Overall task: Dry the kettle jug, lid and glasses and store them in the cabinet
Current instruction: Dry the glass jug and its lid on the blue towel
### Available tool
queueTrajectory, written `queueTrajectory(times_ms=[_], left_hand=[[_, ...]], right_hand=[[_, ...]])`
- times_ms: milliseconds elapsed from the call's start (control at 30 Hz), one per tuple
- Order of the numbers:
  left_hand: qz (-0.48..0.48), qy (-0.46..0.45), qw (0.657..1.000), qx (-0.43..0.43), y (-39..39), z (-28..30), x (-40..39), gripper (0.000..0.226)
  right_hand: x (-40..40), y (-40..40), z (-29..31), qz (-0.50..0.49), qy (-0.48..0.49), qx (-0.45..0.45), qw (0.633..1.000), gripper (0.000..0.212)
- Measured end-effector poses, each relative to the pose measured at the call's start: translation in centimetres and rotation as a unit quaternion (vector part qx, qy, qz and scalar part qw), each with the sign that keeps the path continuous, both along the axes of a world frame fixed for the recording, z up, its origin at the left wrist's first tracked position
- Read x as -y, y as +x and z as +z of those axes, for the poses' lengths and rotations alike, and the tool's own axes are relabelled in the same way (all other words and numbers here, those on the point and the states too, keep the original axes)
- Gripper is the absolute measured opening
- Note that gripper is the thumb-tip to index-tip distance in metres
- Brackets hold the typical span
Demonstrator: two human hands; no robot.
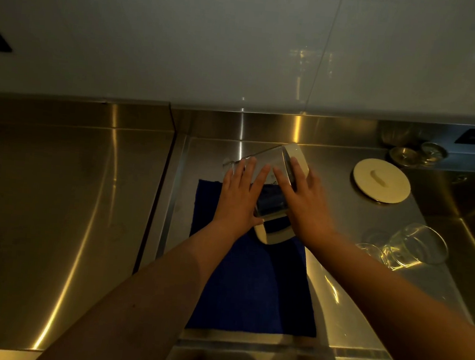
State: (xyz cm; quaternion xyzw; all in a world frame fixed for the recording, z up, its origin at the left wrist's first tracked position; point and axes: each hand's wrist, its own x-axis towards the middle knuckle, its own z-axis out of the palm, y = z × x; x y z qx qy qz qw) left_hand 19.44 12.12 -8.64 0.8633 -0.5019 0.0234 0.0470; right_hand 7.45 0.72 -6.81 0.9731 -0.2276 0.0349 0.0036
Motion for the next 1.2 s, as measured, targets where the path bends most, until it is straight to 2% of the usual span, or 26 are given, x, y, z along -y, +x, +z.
queueTrajectory(times_ms=[567, 700, 1000, 1200], left_hand=[[-0.004, -0.022, 1.0, -0.008, 0.2, -0.3, -0.5, 0.126], [0.006, -0.034, 0.999, -0.022, 0.4, -0.4, -1.0, 0.122], [0.046, -0.055, 0.996, -0.043, 0.6, -1.1, -2.4, 0.12], [0.045, -0.057, 0.996, -0.043, 0.5, -1.1, -2.6, 0.116]], right_hand=[[-0.6, 0.1, 1.1, 0.012, 0.016, -0.001, 1.0, 0.107], [-1.0, 0.5, 1.5, 0.023, 0.009, -0.017, 1.0, 0.114], [-2.3, 1.4, 2.1, 0.065, -0.022, 0.017, 0.998, 0.106], [-2.6, 1.5, 2.1, 0.066, -0.03, 0.016, 0.997, 0.109]])
